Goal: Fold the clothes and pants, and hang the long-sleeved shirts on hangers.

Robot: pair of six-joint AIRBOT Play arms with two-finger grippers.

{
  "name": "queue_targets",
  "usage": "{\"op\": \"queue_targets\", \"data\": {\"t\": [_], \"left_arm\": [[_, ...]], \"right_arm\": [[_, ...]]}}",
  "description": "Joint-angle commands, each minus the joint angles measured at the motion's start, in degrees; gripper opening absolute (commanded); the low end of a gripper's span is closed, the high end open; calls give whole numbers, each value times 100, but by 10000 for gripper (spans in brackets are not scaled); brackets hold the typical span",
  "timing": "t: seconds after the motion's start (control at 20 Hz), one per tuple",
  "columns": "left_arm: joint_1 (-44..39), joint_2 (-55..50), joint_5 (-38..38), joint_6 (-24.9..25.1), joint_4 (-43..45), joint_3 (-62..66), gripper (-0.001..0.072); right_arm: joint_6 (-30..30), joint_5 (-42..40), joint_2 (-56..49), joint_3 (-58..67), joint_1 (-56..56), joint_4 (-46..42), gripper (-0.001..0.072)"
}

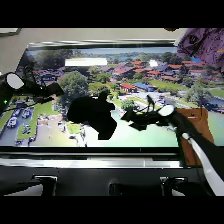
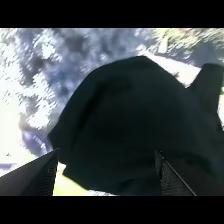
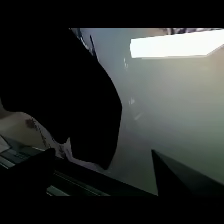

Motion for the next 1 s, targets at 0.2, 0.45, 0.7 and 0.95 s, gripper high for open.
{"op": "queue_targets", "data": {"t": [0.2, 0.45, 0.7, 0.95], "left_arm": [[382, -168, -271, -131, 4, 7, 698], [1043, -251, -306, 605, -608, -107, 698], [1631, -428, -94, 1401, -1316, -575, 698], [1596, -1088, -57, 2319, -2205, -603, 698]], "right_arm": [[-452, -793, -863, -129, 1161, 1381, 662], [-446, -1311, -944, -129, 1213, 1370, 548], [-452, -1283, -1169, -129, 1215, 1379, 540], [-721, -1521, -1115, -79, 1196, 1340, 34]]}}
